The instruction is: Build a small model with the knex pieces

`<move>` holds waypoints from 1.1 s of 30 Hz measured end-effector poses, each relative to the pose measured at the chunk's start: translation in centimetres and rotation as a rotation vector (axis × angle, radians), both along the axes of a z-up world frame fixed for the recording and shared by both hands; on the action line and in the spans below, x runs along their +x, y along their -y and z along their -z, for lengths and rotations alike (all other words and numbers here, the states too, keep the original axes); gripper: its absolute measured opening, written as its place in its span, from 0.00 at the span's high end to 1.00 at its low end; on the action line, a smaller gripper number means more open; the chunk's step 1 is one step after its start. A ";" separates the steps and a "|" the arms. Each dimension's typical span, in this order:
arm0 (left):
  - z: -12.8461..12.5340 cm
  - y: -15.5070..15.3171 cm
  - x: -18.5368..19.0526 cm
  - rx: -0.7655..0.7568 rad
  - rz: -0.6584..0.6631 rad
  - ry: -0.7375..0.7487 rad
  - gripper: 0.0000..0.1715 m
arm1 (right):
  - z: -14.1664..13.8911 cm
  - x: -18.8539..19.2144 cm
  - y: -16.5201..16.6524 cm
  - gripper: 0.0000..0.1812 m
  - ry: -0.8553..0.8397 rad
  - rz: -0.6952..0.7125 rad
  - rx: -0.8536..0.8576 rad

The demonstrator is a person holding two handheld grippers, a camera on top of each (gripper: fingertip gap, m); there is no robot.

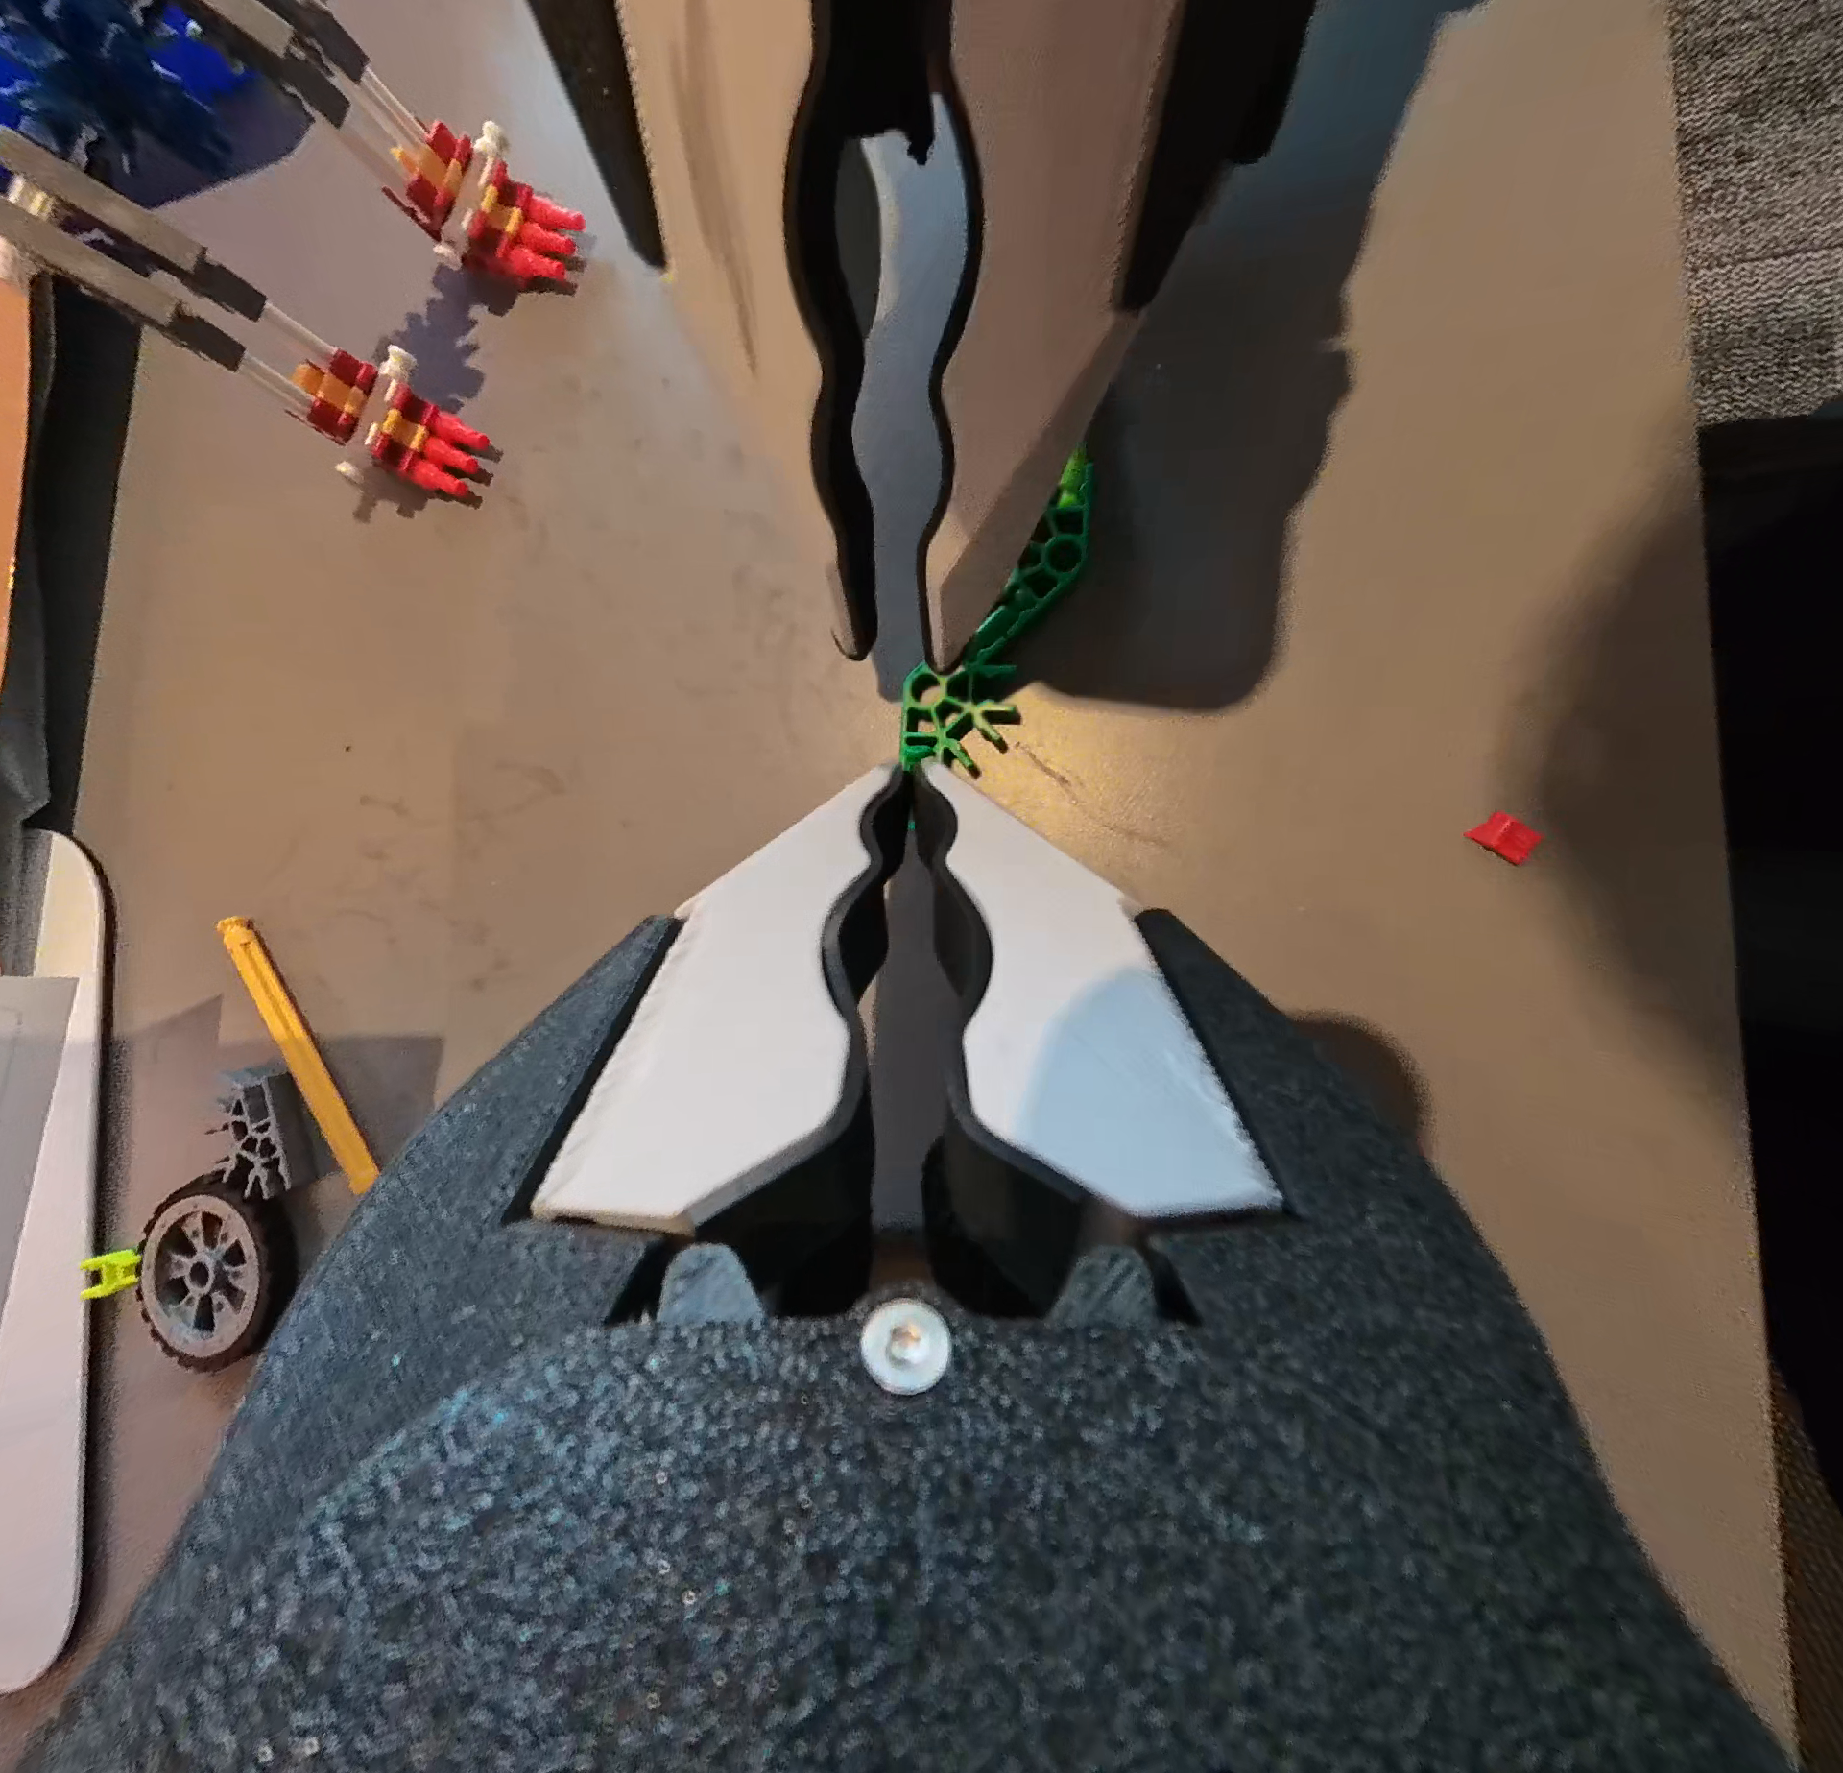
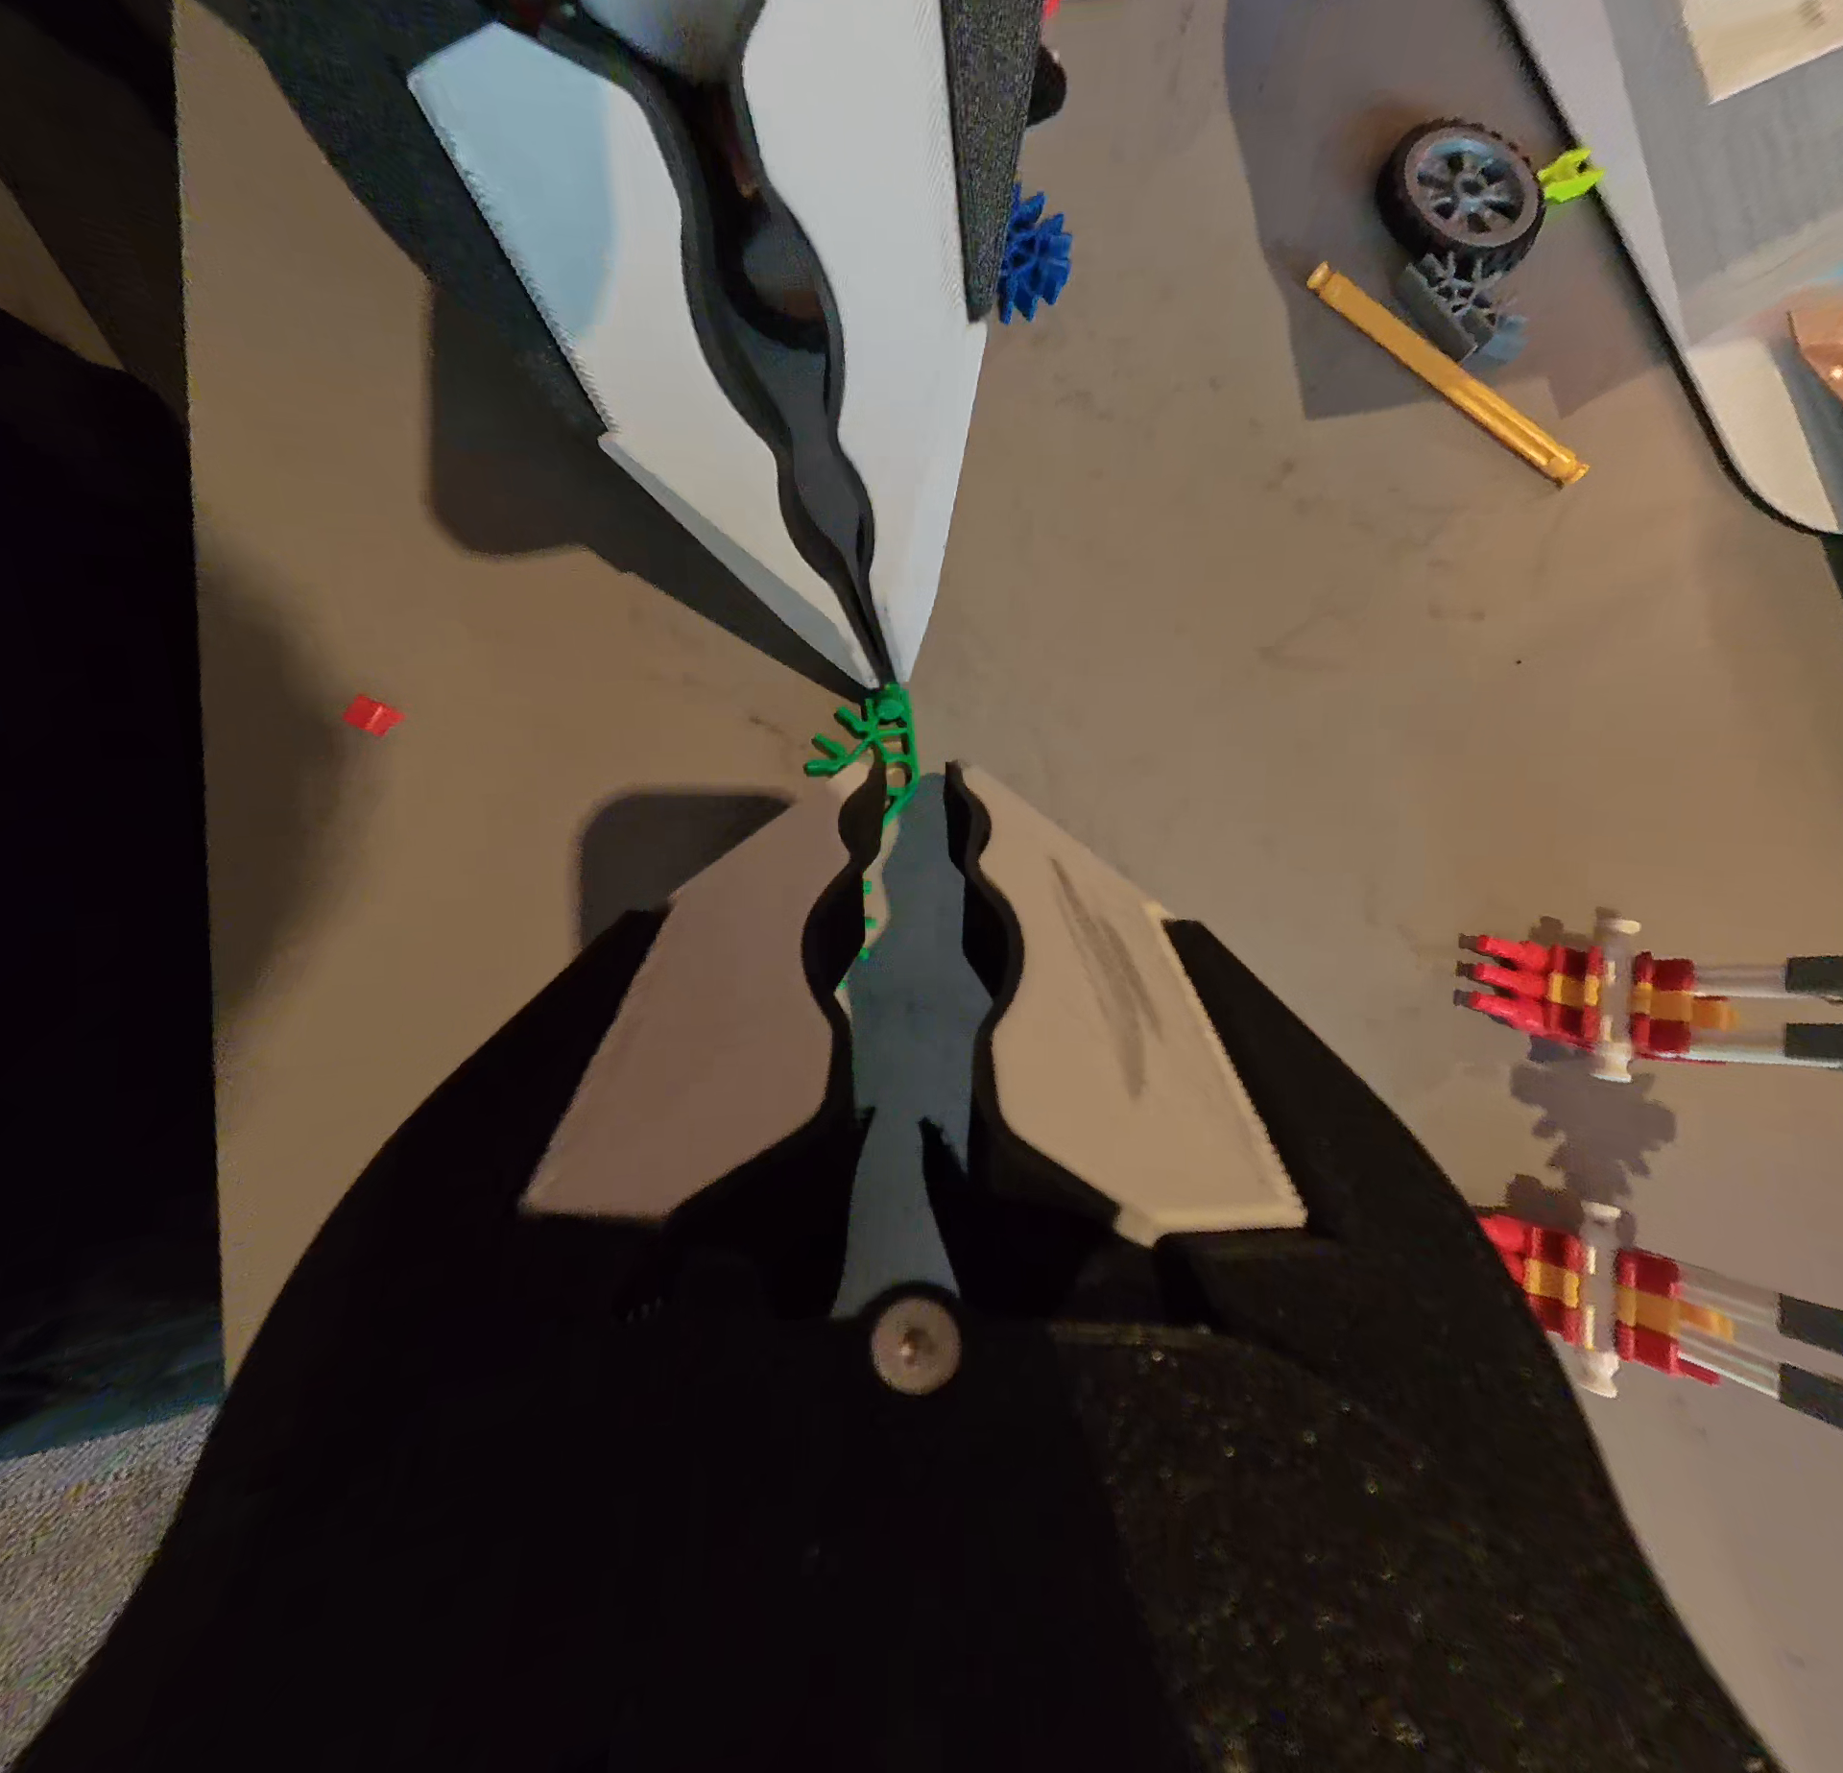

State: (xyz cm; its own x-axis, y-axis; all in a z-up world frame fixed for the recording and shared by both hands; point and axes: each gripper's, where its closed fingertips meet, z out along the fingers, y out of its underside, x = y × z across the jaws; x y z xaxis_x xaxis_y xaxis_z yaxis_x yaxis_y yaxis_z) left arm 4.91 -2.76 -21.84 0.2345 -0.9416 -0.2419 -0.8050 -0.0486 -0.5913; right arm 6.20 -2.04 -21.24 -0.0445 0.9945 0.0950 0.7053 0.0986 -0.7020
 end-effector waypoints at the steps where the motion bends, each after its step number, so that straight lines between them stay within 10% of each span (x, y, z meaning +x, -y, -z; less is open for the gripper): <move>1: 0.1 0.0 0.1 -0.001 0.004 -0.001 1.00 | 0.2 0.0 0.1 0.94 0.009 -0.005 -0.005; 33: 0.1 -0.2 1.0 -0.021 0.069 -0.016 1.00 | 0.8 -0.1 0.5 0.95 0.004 -0.028 -0.050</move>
State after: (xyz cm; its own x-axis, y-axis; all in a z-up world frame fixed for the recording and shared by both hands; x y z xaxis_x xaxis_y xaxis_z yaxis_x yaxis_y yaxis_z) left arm 5.87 -2.52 -21.93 0.1649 -0.9602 -0.2256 -0.8165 -0.0046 -0.5774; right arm 6.09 -2.57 -22.08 -0.0724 0.9964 0.0446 0.7057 0.0828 -0.7036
